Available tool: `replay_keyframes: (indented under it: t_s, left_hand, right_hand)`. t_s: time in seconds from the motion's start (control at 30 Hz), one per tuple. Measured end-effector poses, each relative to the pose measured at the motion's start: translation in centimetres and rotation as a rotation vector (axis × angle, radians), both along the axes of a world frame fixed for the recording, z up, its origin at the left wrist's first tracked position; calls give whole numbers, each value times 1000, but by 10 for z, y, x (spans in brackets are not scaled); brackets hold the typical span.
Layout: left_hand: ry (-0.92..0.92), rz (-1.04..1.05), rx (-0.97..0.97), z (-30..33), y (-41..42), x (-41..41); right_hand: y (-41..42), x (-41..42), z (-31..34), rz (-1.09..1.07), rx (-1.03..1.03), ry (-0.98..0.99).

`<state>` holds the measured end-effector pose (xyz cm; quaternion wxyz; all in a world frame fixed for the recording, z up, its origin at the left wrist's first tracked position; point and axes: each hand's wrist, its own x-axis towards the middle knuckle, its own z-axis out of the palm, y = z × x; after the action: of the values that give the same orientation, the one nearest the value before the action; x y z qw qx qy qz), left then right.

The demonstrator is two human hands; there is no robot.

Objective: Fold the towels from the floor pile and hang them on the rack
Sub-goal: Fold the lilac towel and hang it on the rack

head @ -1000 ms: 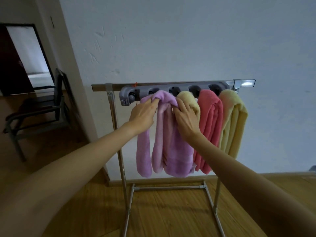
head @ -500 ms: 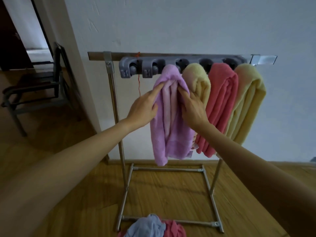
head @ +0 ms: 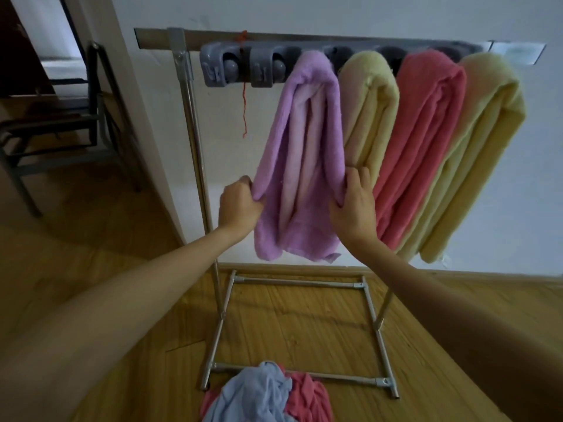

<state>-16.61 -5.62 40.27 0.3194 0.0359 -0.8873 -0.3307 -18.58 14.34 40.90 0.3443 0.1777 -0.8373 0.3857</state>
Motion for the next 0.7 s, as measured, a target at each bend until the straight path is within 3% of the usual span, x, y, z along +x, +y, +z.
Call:
replay_keyframes:
  t_s: [0.1, 0.3, 0.5, 0.7]
  left_hand:
    - [15, 122, 43, -2, -4, -16]
    - [-45, -44, 50, -4, 25, -16]
    - [-176, -257, 375, -8, 57, 4]
    - [-84, -144, 274, -13, 76, 5]
  right_hand:
    - [8, -1, 1, -8, 19, 48]
    - [19, -8, 1, -14, 45, 81]
    - [21, -7, 1, 24, 113, 55]
    - [35, 8, 3, -7, 31, -22]
